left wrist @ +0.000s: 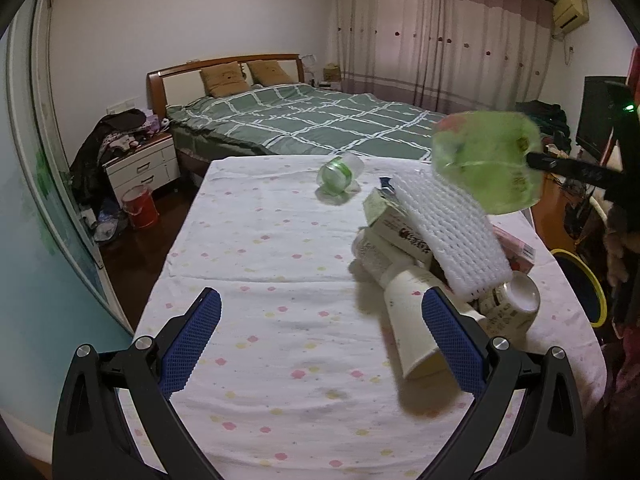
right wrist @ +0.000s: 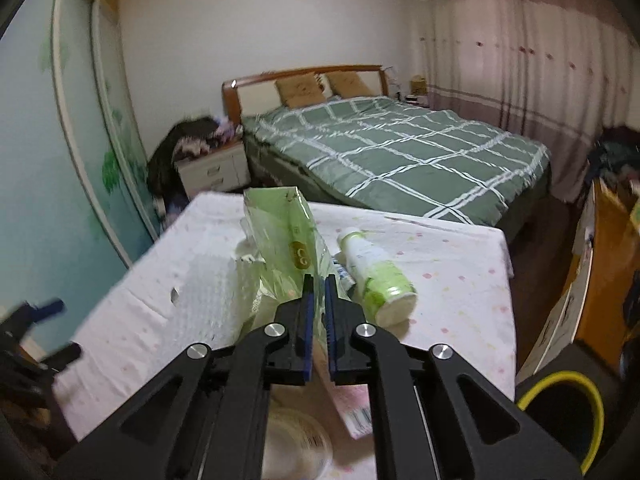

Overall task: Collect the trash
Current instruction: 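Carry the green bag over the yellow-rimmed bin and open the right tool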

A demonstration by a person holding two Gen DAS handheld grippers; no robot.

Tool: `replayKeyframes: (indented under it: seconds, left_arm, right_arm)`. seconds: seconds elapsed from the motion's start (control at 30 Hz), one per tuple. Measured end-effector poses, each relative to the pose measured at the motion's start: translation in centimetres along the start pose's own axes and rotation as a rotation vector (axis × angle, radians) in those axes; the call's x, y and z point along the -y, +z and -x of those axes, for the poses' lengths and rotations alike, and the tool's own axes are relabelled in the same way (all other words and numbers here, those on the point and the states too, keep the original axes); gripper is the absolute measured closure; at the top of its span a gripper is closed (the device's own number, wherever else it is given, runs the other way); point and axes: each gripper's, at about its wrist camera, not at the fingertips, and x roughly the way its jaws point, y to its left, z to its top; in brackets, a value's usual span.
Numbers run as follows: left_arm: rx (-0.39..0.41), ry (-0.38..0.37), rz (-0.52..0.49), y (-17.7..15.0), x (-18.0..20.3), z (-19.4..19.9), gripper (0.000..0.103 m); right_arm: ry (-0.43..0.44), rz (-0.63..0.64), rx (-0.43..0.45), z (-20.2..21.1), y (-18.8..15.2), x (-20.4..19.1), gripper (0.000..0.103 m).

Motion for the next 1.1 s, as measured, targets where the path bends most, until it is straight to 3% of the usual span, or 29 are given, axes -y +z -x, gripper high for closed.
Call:
replayKeyframes:
  seconds: [0.2,0.43,0.57,0.77,1.1]
  left_arm:
    - [0.008,-0.017,-0.021,0.1,1.6,0.2,0.004]
    - [0.011,-0.027,-0.036,0.1,2.4,0.6,0.004]
    - [0.015,-0.032,-0.041,0.1,2.6,0.9,0.004]
    - [0.013,-0.045,-0.049,-0.1,2.8,1.1,0.004]
    - [-0.015,-0.077,-0.085,-0.5,4.8,0.3,0.004]
  right_arm:
    - [-0.024,-0.052,0.071,3.4,0.4,1.7,0.101]
    - [-0.130,-0.089,0.219,8.1,1.4,2.8,0.101]
    - [-0.174,-0.136,0.261,10.4,1.2,4.5,0.101]
    - [-0.293,-0.251,0.242,12.8,-2.1,9.8,0.101]
    - [-0.529,-0.509,0.086,12.7,-12.3,21.0,0.101]
